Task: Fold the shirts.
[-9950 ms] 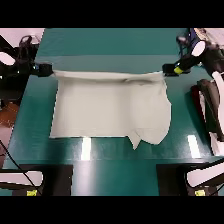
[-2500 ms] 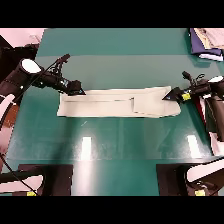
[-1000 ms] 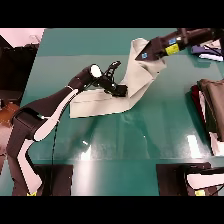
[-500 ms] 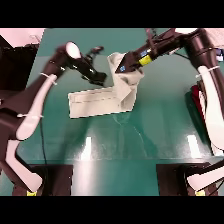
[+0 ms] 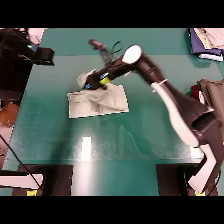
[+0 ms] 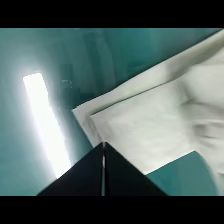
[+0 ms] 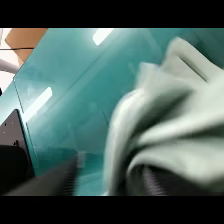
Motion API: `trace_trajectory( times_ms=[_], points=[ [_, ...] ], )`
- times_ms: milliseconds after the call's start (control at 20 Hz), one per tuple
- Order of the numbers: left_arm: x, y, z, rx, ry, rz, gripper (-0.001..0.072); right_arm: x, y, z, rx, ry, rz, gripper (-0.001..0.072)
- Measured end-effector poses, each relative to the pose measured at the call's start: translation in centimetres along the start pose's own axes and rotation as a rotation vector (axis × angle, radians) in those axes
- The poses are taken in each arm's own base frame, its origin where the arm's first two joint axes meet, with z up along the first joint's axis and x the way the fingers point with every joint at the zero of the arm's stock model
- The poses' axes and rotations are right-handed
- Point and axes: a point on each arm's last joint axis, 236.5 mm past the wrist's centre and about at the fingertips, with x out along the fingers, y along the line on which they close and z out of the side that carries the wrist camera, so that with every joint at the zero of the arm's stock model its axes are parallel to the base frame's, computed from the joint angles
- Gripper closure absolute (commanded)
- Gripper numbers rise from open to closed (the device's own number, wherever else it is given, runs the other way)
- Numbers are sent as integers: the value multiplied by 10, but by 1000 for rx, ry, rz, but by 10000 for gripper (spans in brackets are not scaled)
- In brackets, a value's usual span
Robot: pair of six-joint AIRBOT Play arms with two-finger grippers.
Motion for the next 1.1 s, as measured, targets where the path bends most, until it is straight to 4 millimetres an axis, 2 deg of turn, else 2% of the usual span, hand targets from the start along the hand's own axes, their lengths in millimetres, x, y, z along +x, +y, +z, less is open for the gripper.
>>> trace_trajectory(
  times_ms=[100, 150, 200, 300, 400, 600, 750, 850, 950, 1100],
  points=[
    [-11, 7, -1, -9, -13, 17, 684, 28, 22, 2, -72, -19, 39, 104],
    [-14, 8, -2, -11, -15, 20, 684, 33, 31, 3, -100, -26, 51, 111],
    [-17, 9, -2, -12, -18, 22, 684, 34, 33, 2, -125, -28, 40, 122],
    [-20, 13, -5, -16, -12, 32, 684, 18, 20, -3, -144, -17, -20, 122],
    [-22, 13, -6, -16, -10, 31, 684, -11, -10, -16, -115, 23, -93, 122],
    [-22, 11, -8, -18, -5, 23, 684, -84, -91, -57, 91, 64, -221, 121],
    [-22, 10, -7, -19, -6, 15, 683, -126, -149, -97, 293, 64, -278, 55],
    [-22, 6, -7, -19, -9, 2, 684, -140, -174, -125, 419, 59, -280, 55],
    [-22, 6, -6, -20, -11, -2, 684, -146, -192, -141, 508, 30, -278, 56],
    [-22, 4, -6, -19, -13, -9, 684, -137, -203, -153, 595, -10, -238, 59]
  ],
)
